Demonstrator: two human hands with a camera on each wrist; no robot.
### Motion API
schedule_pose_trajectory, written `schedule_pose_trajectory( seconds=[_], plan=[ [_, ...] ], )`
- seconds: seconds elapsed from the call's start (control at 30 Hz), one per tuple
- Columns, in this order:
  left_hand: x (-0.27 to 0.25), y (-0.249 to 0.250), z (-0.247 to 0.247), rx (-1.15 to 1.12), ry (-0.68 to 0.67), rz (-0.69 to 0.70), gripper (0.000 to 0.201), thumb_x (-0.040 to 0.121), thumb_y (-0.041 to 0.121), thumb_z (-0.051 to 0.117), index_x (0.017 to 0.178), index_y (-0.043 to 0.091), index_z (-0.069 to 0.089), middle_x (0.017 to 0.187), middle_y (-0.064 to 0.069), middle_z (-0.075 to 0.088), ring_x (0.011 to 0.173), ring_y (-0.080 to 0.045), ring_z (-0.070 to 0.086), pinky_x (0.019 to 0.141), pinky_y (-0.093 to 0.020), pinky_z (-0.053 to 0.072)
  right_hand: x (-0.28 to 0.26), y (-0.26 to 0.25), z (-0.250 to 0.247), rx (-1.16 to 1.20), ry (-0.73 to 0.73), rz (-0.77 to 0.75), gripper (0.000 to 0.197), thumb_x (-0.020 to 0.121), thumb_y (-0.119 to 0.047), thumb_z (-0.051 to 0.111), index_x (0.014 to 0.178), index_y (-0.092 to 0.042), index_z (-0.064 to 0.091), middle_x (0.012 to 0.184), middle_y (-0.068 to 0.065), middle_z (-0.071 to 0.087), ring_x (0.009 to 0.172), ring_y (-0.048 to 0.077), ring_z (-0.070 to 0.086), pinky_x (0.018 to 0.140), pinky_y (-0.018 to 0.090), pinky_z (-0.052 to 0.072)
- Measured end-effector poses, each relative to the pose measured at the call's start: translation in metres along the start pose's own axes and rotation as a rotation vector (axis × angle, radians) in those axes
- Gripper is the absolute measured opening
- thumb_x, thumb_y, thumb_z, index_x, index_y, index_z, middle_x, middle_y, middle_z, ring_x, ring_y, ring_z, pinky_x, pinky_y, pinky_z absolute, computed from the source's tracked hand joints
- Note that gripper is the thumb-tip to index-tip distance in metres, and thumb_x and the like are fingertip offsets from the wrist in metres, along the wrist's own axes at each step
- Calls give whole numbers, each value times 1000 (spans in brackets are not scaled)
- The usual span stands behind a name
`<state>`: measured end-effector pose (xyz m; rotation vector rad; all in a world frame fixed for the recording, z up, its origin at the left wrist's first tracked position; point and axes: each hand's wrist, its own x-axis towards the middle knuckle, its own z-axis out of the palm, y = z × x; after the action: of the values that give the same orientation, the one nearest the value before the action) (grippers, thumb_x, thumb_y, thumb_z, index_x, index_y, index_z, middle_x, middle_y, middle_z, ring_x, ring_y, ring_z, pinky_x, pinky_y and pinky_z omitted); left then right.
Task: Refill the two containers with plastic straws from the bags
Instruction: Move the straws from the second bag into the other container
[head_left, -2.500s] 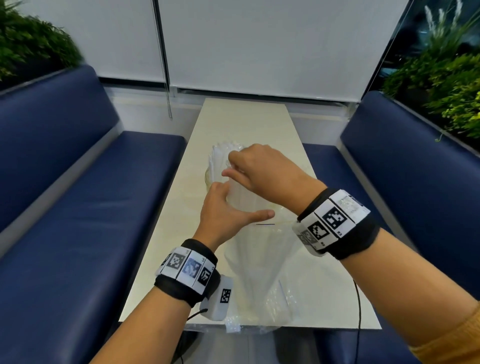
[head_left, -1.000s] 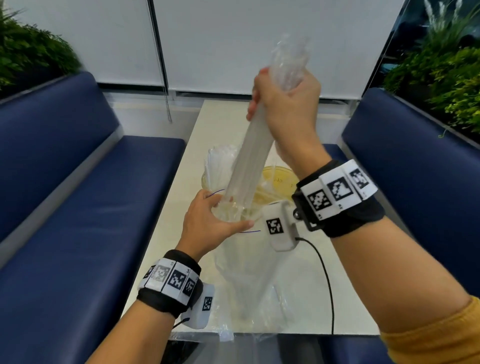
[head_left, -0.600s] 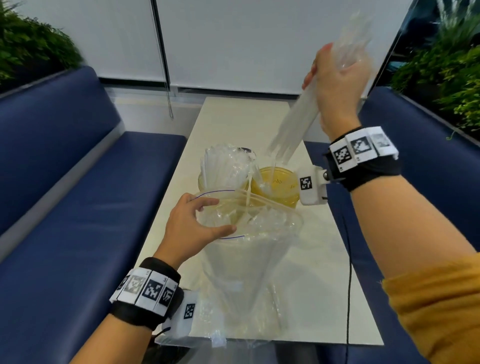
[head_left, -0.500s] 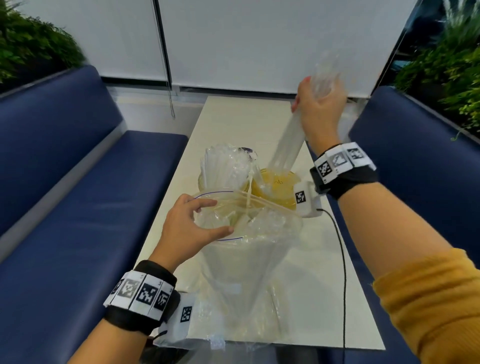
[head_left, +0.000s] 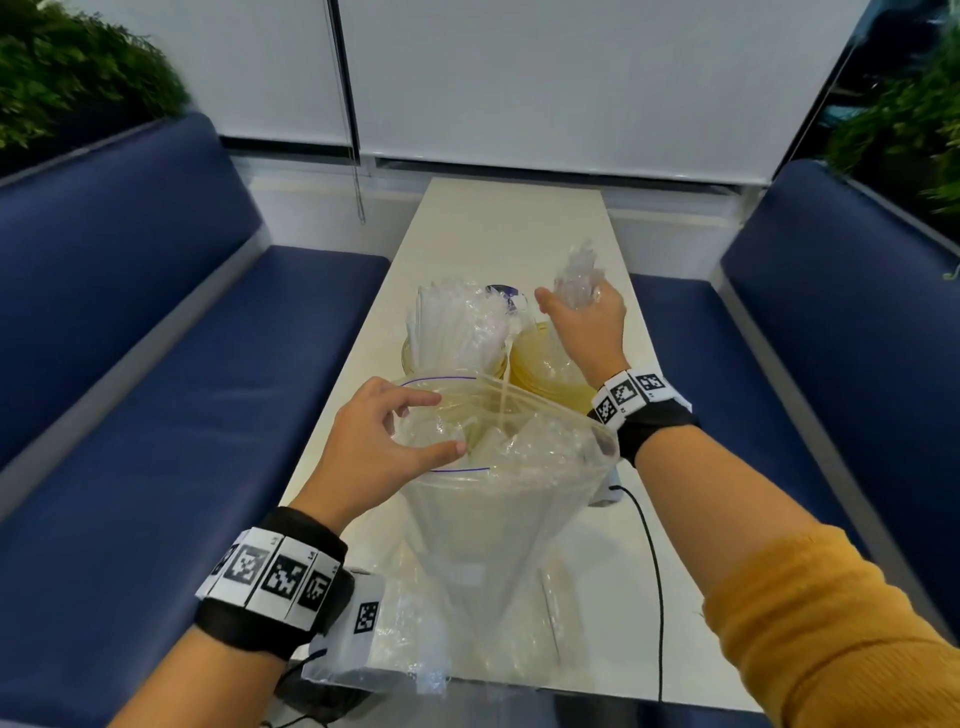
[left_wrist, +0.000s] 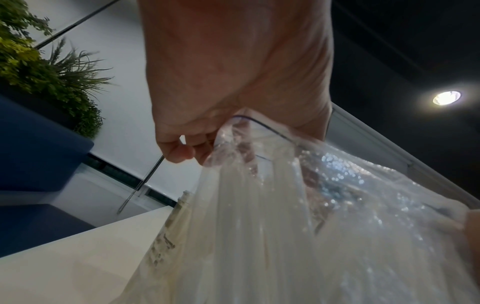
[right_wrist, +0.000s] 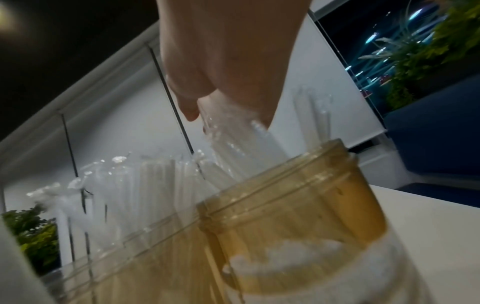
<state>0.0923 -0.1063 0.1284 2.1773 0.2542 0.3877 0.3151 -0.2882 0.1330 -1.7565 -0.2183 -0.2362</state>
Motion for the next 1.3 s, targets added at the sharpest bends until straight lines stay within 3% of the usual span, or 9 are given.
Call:
schedule_pose_trajectory(
  seconds=[0.13,0.23,0.37,0.6,0.7,0.93,1.1,1.2,1.3],
  plan=[
    [0,2,1,-10,-3,3,49,63,43,92,108,35,74,93,5,54,85,-15,54,72,-8,38,0,19,-7,-25,-127,266,89,56,-66,87,124,-14,64,119,0,69,115,19,64,99,39,54],
    [-1,2,0,-6,-2,1,49,63,44,91,108,36,74,94,4,55,85,-15,53,70,-6,37,0,15,-12,8,-238,345,59,73,-41,88,120,-21,60,107,-14,63,113,15,59,90,26,46],
    [-1,2,-1,-11,3,-3,48,64,43,91,108,35,74,95,3,55,85,-15,53,70,-6,37,4,12,-13,-67,-259,363,91,62,-45,93,139,-17,54,133,-6,56,126,17,53,98,31,45],
    [0,1,-2,-23,-1,-5,46,66,44,89,108,36,73,96,4,56,80,-13,51,69,-7,37,9,-14,-19,-186,-82,-16,70,65,-50,90,124,-28,59,103,-6,69,95,8,68,77,25,57],
    [2,2,-3,-25,-8,-6,40,73,42,85,110,35,72,97,6,57,77,-13,52,68,-6,39,13,-14,-19,-496,-149,-293,38,91,-50,67,123,-29,67,113,-8,71,109,12,64,95,36,54],
    [5,9,-7,-129,-63,-65,29,96,16,58,121,25,69,113,8,64,84,-10,56,71,-10,40,-4,-8,-19,-1051,-534,-401,47,109,-35,31,152,-16,41,156,6,43,147,27,33,121,48,20],
    [6,11,-14,-97,-146,-69,49,87,-2,55,128,23,63,121,13,64,82,-17,58,71,-14,45,-22,-88,-27,-755,-312,-462,31,101,-42,52,114,-20,70,104,-2,69,95,15,64,87,37,55],
    [5,10,-15,-87,-184,-65,57,84,-4,58,134,23,58,126,15,61,90,-13,61,75,-26,55,-64,-136,-18,-701,-538,-440,37,99,-40,58,83,-12,75,71,0,72,64,17,68,65,29,57],
    [3,11,-16,-148,-208,-75,66,81,-8,58,139,23,55,128,13,59,98,-14,62,79,-43,62,-100,-138,-3,-978,-829,-345,38,89,-49,68,91,-12,77,83,3,73,73,22,69,75,37,60]
  ],
)
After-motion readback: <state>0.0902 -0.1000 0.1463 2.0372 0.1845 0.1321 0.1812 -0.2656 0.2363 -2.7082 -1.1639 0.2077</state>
